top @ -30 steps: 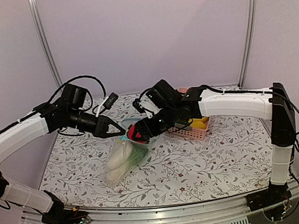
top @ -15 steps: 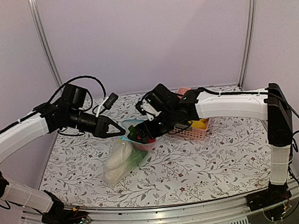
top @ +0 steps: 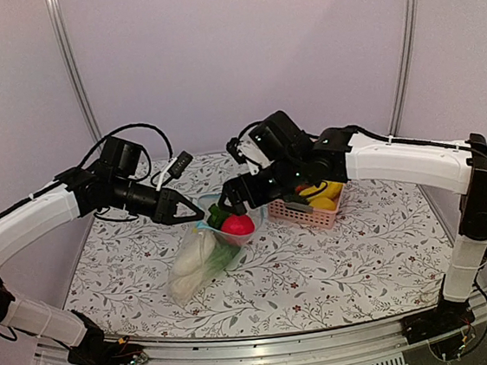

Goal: Place the food in the zip-top bag and seal the zipper
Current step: Place the fake fruit in the zipper food storage bag, then pick up the fake fruit from the bin.

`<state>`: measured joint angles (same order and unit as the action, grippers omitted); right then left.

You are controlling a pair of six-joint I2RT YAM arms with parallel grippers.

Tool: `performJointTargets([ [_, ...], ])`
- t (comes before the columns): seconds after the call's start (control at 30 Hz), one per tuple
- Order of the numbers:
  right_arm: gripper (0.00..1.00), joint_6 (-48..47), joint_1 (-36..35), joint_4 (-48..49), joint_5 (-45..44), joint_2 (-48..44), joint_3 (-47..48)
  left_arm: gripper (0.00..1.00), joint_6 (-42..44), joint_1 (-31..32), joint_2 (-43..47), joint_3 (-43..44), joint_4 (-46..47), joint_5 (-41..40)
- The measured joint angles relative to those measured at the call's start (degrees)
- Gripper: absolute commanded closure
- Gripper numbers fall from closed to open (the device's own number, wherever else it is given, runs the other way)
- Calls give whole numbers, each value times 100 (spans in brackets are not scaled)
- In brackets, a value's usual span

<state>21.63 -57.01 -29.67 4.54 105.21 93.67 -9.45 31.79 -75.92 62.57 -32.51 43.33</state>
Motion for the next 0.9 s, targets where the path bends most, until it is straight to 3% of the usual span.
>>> performJointTargets([
  [0.33, 5, -236, 31, -61, -1215, -1150, -2, 100, -33, -90, 0, -15, 35, -2],
  [0.63, 6, -149, 870, -726, -2122, -1054, -74, 100, -68, -127, 0, -28, 55, -4],
  [0.9, 10, 225, 1486, -1034, -2704, -365, -109, 100, -109, -173, 0, -52, 96, -9],
])
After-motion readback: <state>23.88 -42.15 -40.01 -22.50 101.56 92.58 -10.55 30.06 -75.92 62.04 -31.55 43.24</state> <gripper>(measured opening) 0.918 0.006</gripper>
